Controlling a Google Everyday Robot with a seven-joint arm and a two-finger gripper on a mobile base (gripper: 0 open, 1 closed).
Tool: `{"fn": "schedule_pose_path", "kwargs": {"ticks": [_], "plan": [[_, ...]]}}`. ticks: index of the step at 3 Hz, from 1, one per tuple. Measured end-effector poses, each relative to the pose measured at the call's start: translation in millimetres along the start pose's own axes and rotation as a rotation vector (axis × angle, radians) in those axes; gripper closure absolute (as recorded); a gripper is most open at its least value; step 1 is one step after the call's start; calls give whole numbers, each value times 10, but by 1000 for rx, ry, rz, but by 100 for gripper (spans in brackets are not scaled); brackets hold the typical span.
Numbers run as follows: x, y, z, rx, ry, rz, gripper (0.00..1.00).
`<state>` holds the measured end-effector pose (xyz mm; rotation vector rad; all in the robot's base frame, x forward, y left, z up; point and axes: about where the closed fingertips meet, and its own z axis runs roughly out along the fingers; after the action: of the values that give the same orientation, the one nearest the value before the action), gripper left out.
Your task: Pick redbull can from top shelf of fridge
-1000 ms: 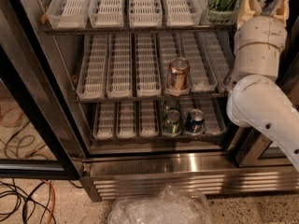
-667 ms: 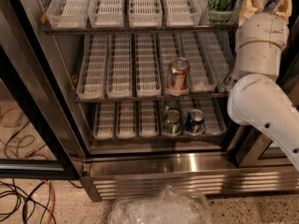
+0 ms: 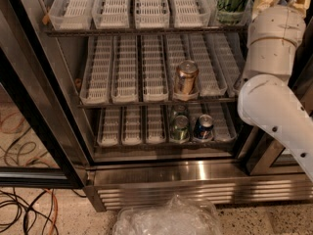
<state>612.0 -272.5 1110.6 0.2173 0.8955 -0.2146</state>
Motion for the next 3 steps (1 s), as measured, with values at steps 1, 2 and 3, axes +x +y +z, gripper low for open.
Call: {"fn": "schedule_pose_path", "kwargs": {"ticks": [1,2,3], "plan": [[-86,-20,-92,6,-23,1,100],[-140,-79,-276,8,-19,-8,100],[-128,-75,-502,-26,17,-10,100]]}}
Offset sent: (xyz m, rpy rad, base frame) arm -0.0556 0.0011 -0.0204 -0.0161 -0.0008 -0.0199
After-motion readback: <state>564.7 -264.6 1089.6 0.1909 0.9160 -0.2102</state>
